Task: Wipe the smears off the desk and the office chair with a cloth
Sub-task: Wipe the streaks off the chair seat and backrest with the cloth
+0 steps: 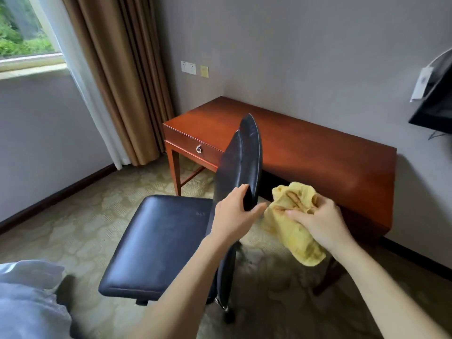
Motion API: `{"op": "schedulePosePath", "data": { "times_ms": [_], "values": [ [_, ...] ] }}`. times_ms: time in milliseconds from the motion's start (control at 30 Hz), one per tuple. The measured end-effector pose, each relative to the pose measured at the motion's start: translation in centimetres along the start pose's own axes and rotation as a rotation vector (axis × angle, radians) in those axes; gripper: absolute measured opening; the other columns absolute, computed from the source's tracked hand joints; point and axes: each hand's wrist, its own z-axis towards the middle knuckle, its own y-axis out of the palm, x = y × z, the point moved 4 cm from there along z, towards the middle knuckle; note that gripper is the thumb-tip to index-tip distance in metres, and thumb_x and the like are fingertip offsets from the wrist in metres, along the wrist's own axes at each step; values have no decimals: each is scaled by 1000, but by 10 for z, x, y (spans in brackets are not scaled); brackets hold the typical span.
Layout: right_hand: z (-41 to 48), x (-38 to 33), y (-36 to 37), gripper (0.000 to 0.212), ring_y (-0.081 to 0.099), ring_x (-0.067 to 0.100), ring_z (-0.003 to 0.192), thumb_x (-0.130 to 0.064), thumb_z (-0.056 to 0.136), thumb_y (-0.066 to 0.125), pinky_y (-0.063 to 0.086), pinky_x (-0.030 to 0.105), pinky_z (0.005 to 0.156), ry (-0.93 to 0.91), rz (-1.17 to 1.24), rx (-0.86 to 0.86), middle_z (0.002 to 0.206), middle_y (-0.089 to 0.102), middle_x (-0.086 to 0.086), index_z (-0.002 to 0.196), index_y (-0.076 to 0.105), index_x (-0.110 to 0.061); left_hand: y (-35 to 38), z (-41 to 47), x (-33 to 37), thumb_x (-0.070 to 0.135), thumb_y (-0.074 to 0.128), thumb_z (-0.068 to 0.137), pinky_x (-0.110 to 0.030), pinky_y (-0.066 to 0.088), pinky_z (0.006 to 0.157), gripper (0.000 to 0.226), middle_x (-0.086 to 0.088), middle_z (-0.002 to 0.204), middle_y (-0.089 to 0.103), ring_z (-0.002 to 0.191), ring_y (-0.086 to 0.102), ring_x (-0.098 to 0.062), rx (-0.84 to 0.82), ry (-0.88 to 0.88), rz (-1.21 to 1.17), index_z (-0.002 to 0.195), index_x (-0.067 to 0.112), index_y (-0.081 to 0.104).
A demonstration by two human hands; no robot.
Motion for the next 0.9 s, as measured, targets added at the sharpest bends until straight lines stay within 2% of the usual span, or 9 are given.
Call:
{"op": "schedulePosePath", "data": {
  "times_ms": [67,200,400,500,567,633,700,833,900],
  "values": [
    [-9,1,-2,18,64,-3,74,-15,73,77,47,19,63,23,24,86,75,70,-16,76,67,-29,-4,-16,3,32,52,93,-32,34,89,12,9,88,50,88,48,-16,96,96,267,96,21,49],
    [-33,1,14,17,63,2,78,-17,78,76,46,20,60,76,138,223,80,67,-13,77,64,-28,-18,-43,-6,23,42,97,-32,27,106,14,7,105,57,108,49,-13,144,188,418,108,18,49],
    [-50,-13,64,15,63,10,84,-25,81,74,51,31,77,150,208,440,90,66,-7,92,64,-23,-55,-76,-37,26,45,97,-31,14,114,38,5,133,55,129,42,-13,57,314,429,134,17,47],
    [-60,-29,100,17,59,5,79,-27,81,73,48,27,70,163,236,574,83,62,-12,78,57,-31,-82,-92,-62,26,49,95,-28,20,111,39,3,131,58,126,46,-15,-7,425,405,133,16,50],
    [-69,-38,124,20,60,9,77,-29,81,73,48,29,69,190,228,656,80,60,-13,74,54,-31,-101,-100,-79,25,50,94,-29,17,112,40,2,131,58,127,46,-15,-39,489,384,133,15,52],
    [-81,-48,148,16,61,15,78,-29,82,72,48,28,70,203,198,728,80,61,-9,77,58,-25,-119,-106,-97,26,49,93,-33,12,114,42,2,134,56,130,43,-13,-96,535,371,134,15,51],
    [-96,-60,166,14,60,16,79,-29,83,71,43,19,62,194,174,770,84,62,-6,88,62,-20,-136,-110,-109,25,49,94,-35,9,116,43,3,137,54,131,40,-11,-127,569,365,136,16,49],
    [-138,-81,207,17,56,4,75,-28,84,71,37,12,58,115,150,783,83,59,-13,96,61,-23,-183,-122,-145,23,49,97,-38,-6,117,46,8,141,49,134,35,-7,-199,630,367,142,22,42],
    [-152,-83,220,15,57,1,74,-28,84,71,38,13,57,68,147,795,82,61,-12,94,62,-20,-203,-117,-158,24,48,97,-42,-2,118,47,10,138,51,133,38,-8,-219,689,369,143,26,41]
  ]
}}
